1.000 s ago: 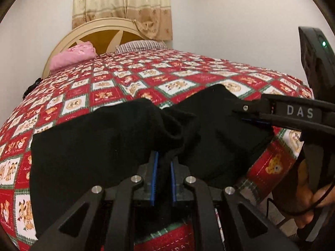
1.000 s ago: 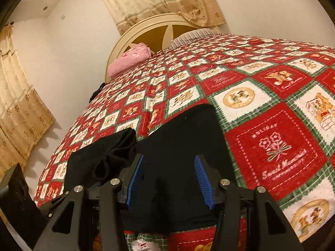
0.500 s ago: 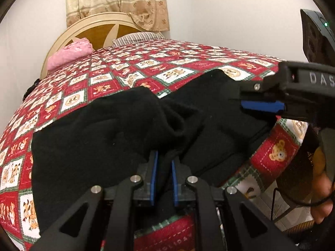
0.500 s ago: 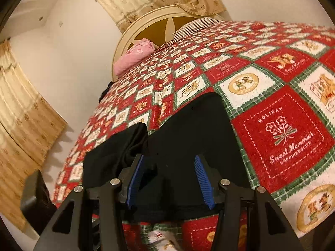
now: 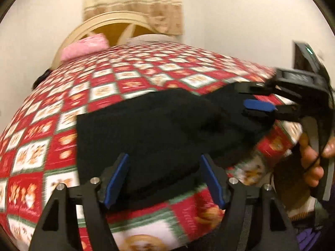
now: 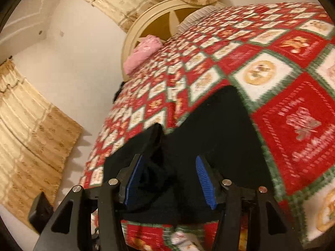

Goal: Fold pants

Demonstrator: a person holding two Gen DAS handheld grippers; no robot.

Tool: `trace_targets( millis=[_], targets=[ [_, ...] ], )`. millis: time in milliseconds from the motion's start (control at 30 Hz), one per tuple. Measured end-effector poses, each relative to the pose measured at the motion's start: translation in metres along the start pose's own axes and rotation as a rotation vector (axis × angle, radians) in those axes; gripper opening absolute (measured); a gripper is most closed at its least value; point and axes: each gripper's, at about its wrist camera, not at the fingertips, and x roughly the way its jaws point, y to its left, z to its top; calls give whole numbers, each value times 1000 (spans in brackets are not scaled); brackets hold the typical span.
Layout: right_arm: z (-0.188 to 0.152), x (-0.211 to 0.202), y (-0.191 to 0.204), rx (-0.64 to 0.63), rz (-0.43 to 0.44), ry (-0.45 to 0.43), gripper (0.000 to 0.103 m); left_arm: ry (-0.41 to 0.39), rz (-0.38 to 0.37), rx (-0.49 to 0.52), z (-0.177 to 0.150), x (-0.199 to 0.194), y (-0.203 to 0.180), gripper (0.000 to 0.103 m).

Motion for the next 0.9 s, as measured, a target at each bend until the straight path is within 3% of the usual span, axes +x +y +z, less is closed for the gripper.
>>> trace_targets(
  millis=[33, 100, 233, 333, 367, 400, 467, 767, 900],
  targets=[
    [2, 2, 4, -9, 26, 1, 63, -1, 15, -51, 2, 0, 13, 73],
    [5, 14, 13, -53, 78, 17, 81, 1, 33, -136, 5, 1, 33, 75],
    [-3, 54, 21, -126, 51, 156, 81, 19, 78, -293, 1, 4, 74, 75],
    [-14, 61, 37, -253, -11, 148, 81, 17, 134, -351, -6, 4, 92, 75],
    [-19, 64, 44, -294, -33, 157, 74, 19, 145, -365, -8, 3, 97, 75],
    [-24, 69, 48, -326, -58, 185, 54, 20, 148, -375, -11, 2, 99, 75],
    [-28, 77, 50, -338, -89, 241, 26, 20, 145, -398, -13, 0, 104, 75],
    [-16, 21, 67, -436, -59, 124, 22, -26, 128, -367, 3, -6, 98, 75],
    [-26, -5, 60, -562, -218, 72, 22, -23, 110, -317, 8, 1, 85, 75]
  ],
)
